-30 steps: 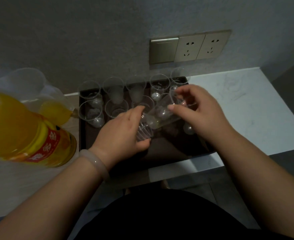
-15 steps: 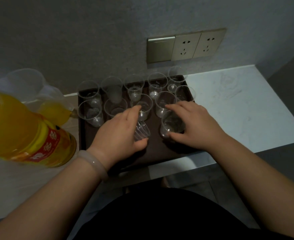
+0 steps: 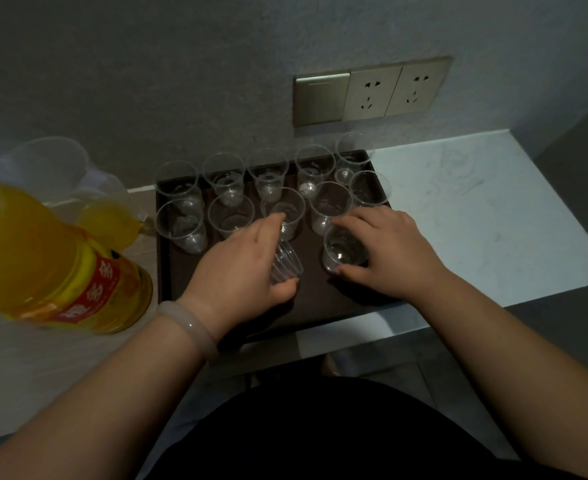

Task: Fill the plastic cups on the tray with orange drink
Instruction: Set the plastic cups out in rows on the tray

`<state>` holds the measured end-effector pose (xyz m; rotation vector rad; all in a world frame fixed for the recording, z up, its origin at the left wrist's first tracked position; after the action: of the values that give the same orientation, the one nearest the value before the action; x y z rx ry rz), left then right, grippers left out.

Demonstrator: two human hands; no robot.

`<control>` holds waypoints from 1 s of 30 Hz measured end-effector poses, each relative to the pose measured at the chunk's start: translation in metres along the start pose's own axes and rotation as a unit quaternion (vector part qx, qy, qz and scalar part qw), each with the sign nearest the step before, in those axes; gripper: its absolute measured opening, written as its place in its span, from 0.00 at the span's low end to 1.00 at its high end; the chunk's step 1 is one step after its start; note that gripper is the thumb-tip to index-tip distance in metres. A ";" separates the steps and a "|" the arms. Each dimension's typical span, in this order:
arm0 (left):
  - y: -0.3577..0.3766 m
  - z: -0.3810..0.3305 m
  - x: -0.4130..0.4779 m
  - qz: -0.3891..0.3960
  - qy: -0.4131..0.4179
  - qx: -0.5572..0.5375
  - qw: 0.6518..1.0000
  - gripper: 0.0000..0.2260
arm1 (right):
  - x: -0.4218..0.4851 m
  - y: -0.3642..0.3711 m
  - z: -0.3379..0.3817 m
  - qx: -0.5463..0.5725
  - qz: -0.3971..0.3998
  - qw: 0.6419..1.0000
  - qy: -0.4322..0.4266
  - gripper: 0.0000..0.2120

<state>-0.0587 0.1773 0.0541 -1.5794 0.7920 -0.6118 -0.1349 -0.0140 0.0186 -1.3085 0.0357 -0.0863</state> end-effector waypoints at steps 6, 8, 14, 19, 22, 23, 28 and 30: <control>0.000 0.000 0.000 -0.003 0.002 -0.002 1.000 0.40 | 0.001 -0.002 -0.002 0.013 0.000 1.000 0.013 0.34; 0.000 0.000 0.000 -0.003 0.001 -0.002 1.000 0.40 | 0.001 -0.002 -0.002 0.014 0.001 1.000 0.016 0.35; 0.000 0.001 0.000 -0.002 -0.003 0.000 1.000 0.40 | 0.000 -0.003 -0.004 0.024 -0.008 0.999 0.019 0.35; -0.001 0.002 0.001 -0.009 0.000 0.000 1.000 0.40 | 0.001 -0.007 -0.004 0.037 -0.032 0.999 0.012 0.35; -0.001 0.002 0.002 -0.006 0.003 -0.003 1.000 0.40 | 0.003 -0.017 0.004 0.065 -0.086 0.994 0.004 0.33; -0.001 0.002 0.002 -0.004 0.001 -0.005 1.000 0.41 | 0.004 -0.020 0.008 0.084 -0.106 0.991 0.003 0.31; -0.002 0.005 0.002 -0.011 0.003 -0.013 1.000 0.41 | 0.014 -0.034 0.020 0.163 -0.180 0.969 0.035 0.20; -0.003 0.008 0.000 -0.008 0.002 -0.019 1.000 0.41 | 0.018 -0.037 0.021 0.167 -0.178 0.969 0.040 0.19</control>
<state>-0.0522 0.1823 0.0557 -1.6212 0.8002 -0.6149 -0.1173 -0.0047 0.0597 -0.9609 -0.1419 -0.4346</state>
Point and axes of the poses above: each hand's wrist, its own x-axis towards the middle knuckle, its own y-axis out of the palm, z = x × y, the point moved 3 cm from there along x, towards the middle knuckle, and after that the axes turned 5 degrees about x, right-handed, at the moved point
